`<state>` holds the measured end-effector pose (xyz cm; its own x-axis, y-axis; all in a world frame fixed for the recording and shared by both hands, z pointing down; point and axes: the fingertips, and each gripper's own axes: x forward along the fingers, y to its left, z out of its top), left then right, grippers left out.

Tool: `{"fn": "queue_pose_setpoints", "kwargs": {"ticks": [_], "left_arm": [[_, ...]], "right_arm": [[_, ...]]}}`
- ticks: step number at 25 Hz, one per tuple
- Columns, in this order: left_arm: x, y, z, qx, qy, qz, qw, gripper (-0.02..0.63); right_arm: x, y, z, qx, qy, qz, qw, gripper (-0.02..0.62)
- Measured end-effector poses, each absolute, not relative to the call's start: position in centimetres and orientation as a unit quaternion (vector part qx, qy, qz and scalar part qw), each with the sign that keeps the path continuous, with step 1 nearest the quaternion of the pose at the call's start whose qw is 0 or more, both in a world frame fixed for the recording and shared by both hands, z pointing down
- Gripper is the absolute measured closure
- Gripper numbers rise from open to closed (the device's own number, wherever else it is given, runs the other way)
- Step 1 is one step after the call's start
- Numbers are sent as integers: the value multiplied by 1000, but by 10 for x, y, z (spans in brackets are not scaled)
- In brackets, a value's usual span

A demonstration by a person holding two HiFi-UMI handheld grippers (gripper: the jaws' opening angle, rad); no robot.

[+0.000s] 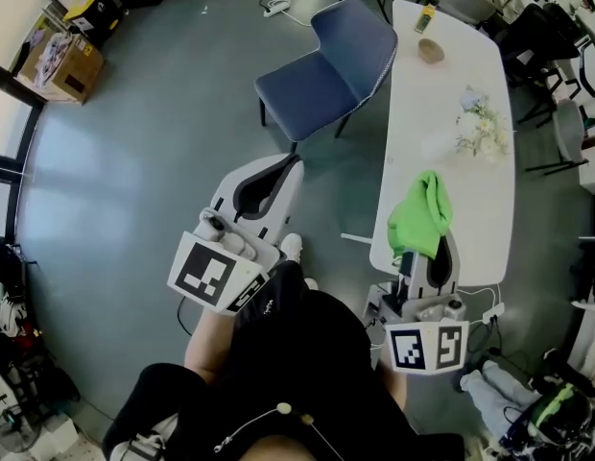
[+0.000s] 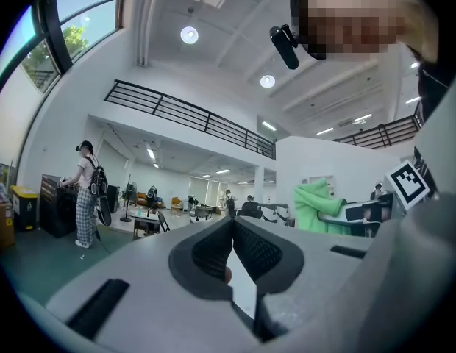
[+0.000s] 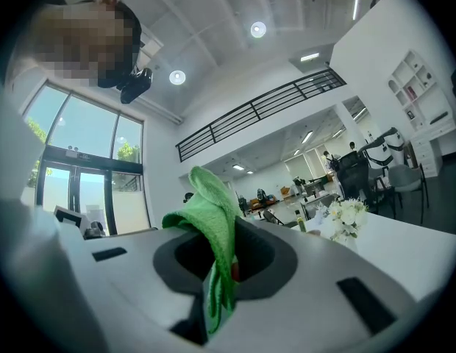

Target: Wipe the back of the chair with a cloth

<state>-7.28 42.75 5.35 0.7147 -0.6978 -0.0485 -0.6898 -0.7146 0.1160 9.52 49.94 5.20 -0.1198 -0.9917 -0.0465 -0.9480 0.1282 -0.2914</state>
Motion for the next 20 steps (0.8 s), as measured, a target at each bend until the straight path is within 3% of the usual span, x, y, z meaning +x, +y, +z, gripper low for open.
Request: {"fn": "queue_pose_setpoints", "kwargs": {"ticks": [20], "left_arm": [[-96,329,68,927,-370,-28,44,601]], "right_arm": [[72,400,65,-665,733,-102,100,548]]}}
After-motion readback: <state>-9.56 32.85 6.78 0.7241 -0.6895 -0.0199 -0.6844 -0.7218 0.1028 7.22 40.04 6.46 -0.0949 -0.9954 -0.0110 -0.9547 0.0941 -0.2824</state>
